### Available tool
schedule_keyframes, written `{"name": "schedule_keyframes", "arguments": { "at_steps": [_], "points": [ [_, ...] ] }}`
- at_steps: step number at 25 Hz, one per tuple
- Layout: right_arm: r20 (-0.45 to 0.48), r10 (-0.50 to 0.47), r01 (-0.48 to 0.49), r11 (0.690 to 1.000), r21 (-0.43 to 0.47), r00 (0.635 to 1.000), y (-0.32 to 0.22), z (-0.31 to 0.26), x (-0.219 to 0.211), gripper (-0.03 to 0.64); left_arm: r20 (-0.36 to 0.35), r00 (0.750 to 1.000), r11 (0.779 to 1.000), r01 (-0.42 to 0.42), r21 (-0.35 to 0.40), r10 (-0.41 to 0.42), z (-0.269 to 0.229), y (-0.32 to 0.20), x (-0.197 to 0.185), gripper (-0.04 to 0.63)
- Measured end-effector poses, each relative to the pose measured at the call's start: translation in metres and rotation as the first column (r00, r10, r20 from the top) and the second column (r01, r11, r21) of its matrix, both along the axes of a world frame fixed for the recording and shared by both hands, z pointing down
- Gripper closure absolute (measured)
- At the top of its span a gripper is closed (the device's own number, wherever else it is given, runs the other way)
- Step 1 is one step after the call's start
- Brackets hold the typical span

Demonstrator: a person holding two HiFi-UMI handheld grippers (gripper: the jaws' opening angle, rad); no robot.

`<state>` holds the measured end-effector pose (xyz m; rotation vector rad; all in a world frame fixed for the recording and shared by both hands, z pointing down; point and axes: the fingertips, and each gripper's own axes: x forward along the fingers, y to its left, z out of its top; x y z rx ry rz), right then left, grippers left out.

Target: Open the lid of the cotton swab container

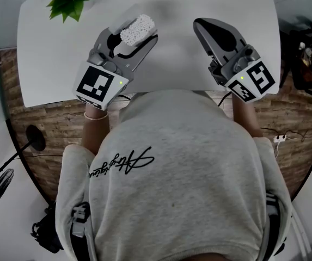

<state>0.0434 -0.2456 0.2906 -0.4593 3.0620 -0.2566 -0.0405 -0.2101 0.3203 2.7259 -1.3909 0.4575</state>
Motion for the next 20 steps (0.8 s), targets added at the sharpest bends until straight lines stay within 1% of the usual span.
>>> {"name": "schedule_keyframes", "arguments": {
  "at_steps": [3,20],
  "points": [
    [0.012,0.017,-0.017,1.0,0.004,1.0,-0.003,-0.0022,0.0024,0.615,-0.005,1.0,1.0,0.004,0.003,-0.004,-0.0014,-0.0005,-0.0004,0.391],
    [0.005,0.018,-0.018,1.0,0.008,1.0,-0.003,-0.0027,0.0013,0.614,-0.002,1.0,1.0,0.006,0.004,-0.006,-0.0016,-0.0012,-0.0018,0.393]
  ]
}}
